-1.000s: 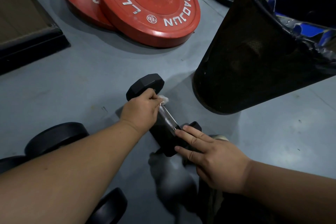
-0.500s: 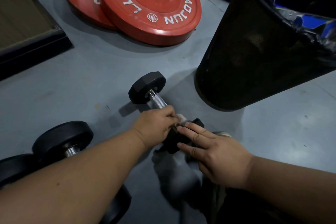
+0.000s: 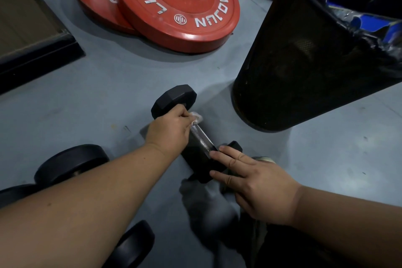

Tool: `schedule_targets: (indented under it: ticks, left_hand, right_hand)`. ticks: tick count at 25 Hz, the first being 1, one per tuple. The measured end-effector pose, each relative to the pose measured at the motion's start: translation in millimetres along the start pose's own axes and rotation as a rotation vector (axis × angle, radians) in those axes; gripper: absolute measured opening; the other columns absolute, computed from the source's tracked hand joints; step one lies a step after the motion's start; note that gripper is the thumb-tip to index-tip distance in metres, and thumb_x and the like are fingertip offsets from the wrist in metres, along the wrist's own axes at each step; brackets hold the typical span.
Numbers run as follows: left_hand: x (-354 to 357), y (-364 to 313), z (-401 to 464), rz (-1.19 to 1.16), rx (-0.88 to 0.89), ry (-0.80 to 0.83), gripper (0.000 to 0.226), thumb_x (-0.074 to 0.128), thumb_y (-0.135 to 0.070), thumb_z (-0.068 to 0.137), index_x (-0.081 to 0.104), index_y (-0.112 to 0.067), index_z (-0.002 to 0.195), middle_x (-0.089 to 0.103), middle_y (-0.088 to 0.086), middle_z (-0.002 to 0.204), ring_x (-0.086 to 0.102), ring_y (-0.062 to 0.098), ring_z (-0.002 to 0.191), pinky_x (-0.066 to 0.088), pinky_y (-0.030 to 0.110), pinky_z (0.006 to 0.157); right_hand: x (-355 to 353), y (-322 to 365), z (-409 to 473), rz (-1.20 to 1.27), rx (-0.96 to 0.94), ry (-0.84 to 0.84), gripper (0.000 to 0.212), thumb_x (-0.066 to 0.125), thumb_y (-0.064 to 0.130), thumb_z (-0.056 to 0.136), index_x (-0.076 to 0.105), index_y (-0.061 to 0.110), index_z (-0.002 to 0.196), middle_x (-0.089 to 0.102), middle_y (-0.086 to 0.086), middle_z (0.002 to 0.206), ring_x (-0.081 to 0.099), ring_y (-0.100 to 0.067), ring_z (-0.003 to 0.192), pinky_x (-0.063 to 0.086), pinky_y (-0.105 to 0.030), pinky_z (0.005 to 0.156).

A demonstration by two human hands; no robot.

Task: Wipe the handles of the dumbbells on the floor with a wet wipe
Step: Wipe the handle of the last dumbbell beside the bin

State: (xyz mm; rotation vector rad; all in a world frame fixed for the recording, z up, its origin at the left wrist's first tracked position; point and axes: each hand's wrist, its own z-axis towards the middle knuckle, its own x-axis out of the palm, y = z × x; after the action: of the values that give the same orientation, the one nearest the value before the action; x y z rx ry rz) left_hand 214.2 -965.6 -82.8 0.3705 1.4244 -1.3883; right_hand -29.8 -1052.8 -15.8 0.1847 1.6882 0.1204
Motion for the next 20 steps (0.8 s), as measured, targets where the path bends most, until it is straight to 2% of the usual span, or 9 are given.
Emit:
schedule_targets:
  ticks: [3, 7, 9, 12, 14, 17, 20]
  left_hand:
    - [0, 2, -5, -0.052, 0.120, 0.024, 0.024, 0.054, -0.029, 0.089, 0.074, -0.030, 0.100, 0.063, -0.009, 0.094, 0.068, 0.021, 0.075, 0.057, 0.034, 0.059]
    - [9, -16, -21, -0.081, 0.323, 0.229, 0.033, 0.045, -0.029, 0.084, 0.072, -0.031, 0.103, 0.060, -0.010, 0.096, 0.064, 0.022, 0.072, 0.055, 0.036, 0.057]
    - [10, -22, -20, -0.105, 0.356, 0.294, 0.038, 0.042, -0.030, 0.081, 0.074, -0.028, 0.101, 0.061, -0.011, 0.097, 0.065, 0.022, 0.074, 0.055, 0.036, 0.057]
    - [9, -16, -4, -0.036, 0.334, 0.341, 0.039, 0.040, -0.035, 0.083, 0.074, -0.028, 0.099, 0.062, -0.010, 0.100, 0.065, 0.023, 0.079, 0.055, 0.037, 0.061]
    - [3, -8, 7, 0.004, 0.250, 0.294, 0.033, 0.045, -0.032, 0.084, 0.075, -0.026, 0.097, 0.062, -0.008, 0.099, 0.065, 0.026, 0.080, 0.055, 0.039, 0.064]
    - [-6, 7, 19, -0.032, 0.108, 0.199, 0.021, 0.060, -0.026, 0.088, 0.076, -0.028, 0.101, 0.064, -0.011, 0.098, 0.066, 0.021, 0.086, 0.056, 0.035, 0.073]
    - [-7, 14, 23, -0.009, 0.039, 0.167, 0.022, 0.066, -0.024, 0.088, 0.075, -0.032, 0.106, 0.063, -0.014, 0.100, 0.065, 0.017, 0.089, 0.055, 0.034, 0.075]
  right_hand:
    - [0, 1, 1, -0.001, -0.002, -0.001, 0.054, 0.043, 0.033, 0.090, 0.057, 0.032, 0.142, 0.026, 0.002, 0.166, 0.025, -0.019, 0.153, 0.060, -0.042, 0.082]
    - [2, 0, 1, 0.013, 0.006, -0.003, 0.054, 0.044, 0.032, 0.090, 0.056, 0.032, 0.142, 0.027, 0.001, 0.166, 0.021, -0.018, 0.154, 0.059, -0.043, 0.081]
    - [3, 0, 2, 0.013, 0.006, -0.004, 0.054, 0.043, 0.032, 0.090, 0.057, 0.032, 0.142, 0.027, 0.000, 0.165, 0.020, -0.018, 0.154, 0.059, -0.043, 0.080]
    - [1, 0, 2, -0.003, -0.002, 0.006, 0.056, 0.041, 0.032, 0.090, 0.055, 0.033, 0.143, 0.025, 0.001, 0.166, 0.018, -0.018, 0.155, 0.059, -0.041, 0.085]
    - [1, 1, 1, 0.002, -0.001, 0.010, 0.055, 0.042, 0.033, 0.090, 0.055, 0.033, 0.144, 0.023, 0.002, 0.167, 0.018, -0.018, 0.155, 0.059, -0.043, 0.087]
    - [0, 1, 1, 0.018, -0.001, 0.011, 0.055, 0.042, 0.033, 0.090, 0.056, 0.032, 0.143, 0.024, 0.002, 0.166, 0.021, -0.018, 0.154, 0.059, -0.043, 0.086]
    - [-2, 1, 2, 0.004, -0.005, 0.014, 0.055, 0.042, 0.033, 0.089, 0.057, 0.032, 0.142, 0.026, 0.002, 0.166, 0.022, -0.019, 0.153, 0.059, -0.041, 0.087]
